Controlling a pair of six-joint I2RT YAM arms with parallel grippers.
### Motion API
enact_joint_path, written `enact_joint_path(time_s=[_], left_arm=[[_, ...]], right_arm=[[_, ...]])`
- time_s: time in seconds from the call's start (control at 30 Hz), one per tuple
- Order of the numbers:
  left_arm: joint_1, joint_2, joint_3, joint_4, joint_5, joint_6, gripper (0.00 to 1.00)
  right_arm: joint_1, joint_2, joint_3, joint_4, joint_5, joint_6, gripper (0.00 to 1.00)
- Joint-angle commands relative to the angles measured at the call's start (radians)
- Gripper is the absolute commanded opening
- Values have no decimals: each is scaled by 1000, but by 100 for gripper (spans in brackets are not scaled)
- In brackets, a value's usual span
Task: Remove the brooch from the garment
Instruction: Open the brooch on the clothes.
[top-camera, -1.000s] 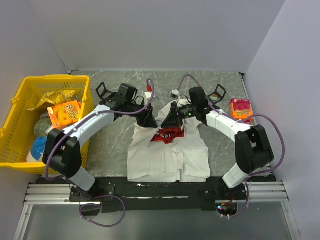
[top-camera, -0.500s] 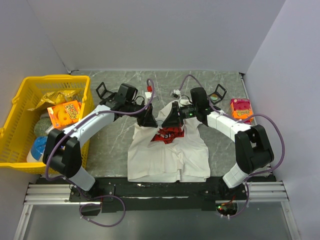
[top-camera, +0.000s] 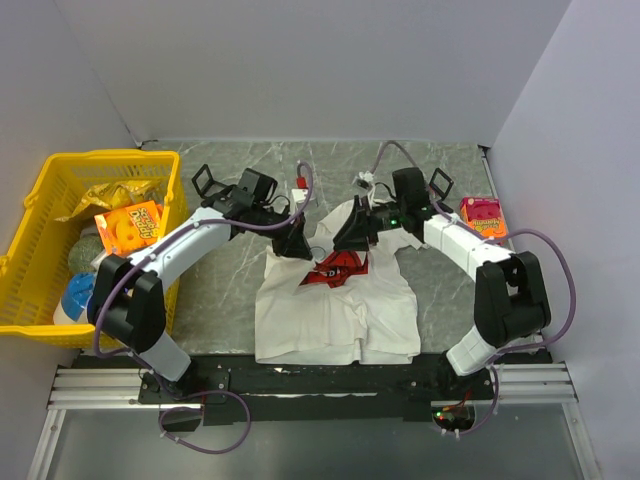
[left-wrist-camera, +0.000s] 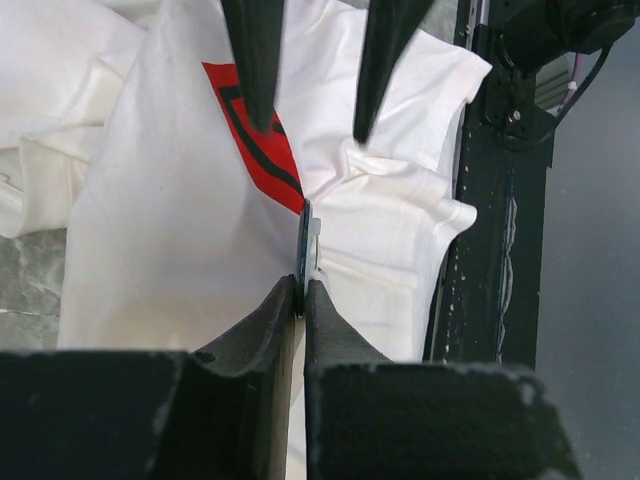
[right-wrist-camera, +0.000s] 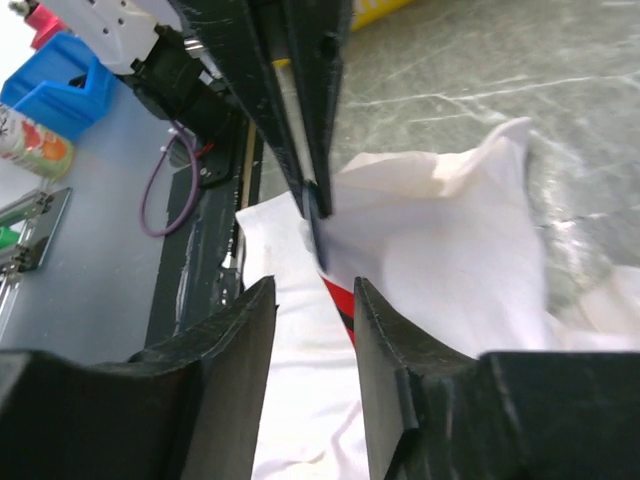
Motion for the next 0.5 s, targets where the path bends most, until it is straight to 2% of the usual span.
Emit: enact_joint_path(time_s=[0.0, 0.2, 0.47], left_arm=[[-22, 11, 62, -73, 38, 77, 1], [-48, 47, 104, -144, 54, 114, 1], [-51, 30, 90, -124, 66, 105, 1]], right_arm=[[-25, -73, 57, -96, -21, -107, 49], [24, -74, 60, -65, 28, -110, 64], [71, 11, 102, -31, 48, -78, 63]])
